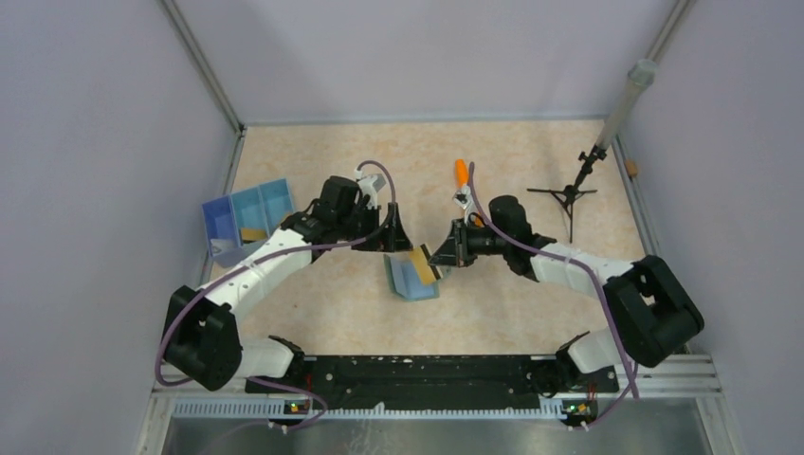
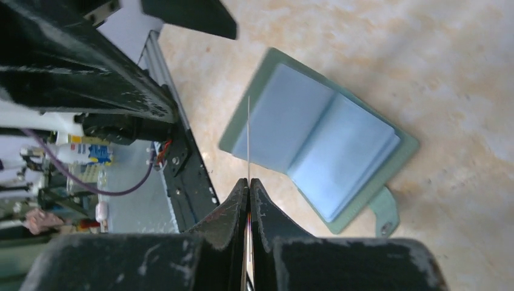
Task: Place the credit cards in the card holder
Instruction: Insert the credit card into the card holder.
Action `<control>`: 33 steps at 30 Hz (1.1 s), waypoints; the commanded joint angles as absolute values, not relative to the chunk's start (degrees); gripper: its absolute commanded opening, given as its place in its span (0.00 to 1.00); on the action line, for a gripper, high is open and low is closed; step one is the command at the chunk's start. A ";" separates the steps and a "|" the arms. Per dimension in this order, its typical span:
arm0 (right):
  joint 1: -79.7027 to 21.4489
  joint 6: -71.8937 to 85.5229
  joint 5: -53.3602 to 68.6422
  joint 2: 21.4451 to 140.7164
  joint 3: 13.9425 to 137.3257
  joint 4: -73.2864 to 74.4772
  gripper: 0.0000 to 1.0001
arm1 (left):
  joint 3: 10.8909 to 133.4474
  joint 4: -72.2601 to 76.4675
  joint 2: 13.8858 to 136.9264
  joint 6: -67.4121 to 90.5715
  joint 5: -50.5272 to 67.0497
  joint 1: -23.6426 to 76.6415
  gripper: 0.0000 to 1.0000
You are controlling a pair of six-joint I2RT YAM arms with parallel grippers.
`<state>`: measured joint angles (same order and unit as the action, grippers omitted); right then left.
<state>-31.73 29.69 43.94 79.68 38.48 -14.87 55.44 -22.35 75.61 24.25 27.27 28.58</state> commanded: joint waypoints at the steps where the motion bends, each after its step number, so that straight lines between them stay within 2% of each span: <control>1: -33.04 37.16 36.10 84.16 37.54 -23.55 0.00 | 52.06 -17.74 74.93 32.52 14.50 29.77 0.95; 7: -35.34 39.89 32.65 90.06 37.98 -27.16 0.00 | 50.50 -18.29 75.36 34.51 10.84 31.96 0.99; 13: -37.83 42.15 32.39 94.61 39.02 -30.44 0.00 | 48.89 -19.68 77.73 36.49 10.98 32.05 0.96; 15: -38.65 42.73 31.98 95.73 39.43 -31.24 0.00 | 48.28 -20.18 78.32 36.92 11.07 32.07 0.88; 17: -39.21 43.19 31.03 96.66 39.48 -31.63 0.00 | 47.42 -20.16 78.63 37.49 11.22 32.08 0.76; 20: -39.37 43.44 29.20 96.87 39.15 -31.34 0.00 | 45.58 -19.19 78.81 38.51 11.54 32.06 0.62; 33: -39.38 45.32 25.15 95.27 36.20 -30.83 0.00 | 38.52 -15.47 78.23 41.46 11.89 32.01 0.15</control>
